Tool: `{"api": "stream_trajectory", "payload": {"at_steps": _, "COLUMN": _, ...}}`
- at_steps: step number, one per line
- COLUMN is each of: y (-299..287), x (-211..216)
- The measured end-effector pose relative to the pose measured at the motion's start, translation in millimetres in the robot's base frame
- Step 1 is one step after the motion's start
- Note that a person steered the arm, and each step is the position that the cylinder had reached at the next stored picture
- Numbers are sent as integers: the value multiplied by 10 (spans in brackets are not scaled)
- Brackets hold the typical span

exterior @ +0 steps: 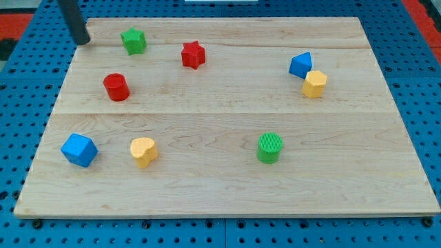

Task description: Move the red circle to the bottom side of the green star

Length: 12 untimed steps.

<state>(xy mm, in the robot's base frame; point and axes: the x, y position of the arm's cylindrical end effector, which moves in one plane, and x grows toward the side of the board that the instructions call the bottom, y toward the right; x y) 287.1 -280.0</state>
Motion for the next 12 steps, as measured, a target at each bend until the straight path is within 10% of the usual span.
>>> {"api": "stream_trajectory", "payload": {"at_steps": 2, "y": -27, "x": 1170}}
{"api": "stream_trajectory", "payload": {"at_steps": 7, "y": 945, "x": 1698}}
{"api": "stream_trajectory", "payload": {"at_steps": 12, "y": 1548, "x": 1107}}
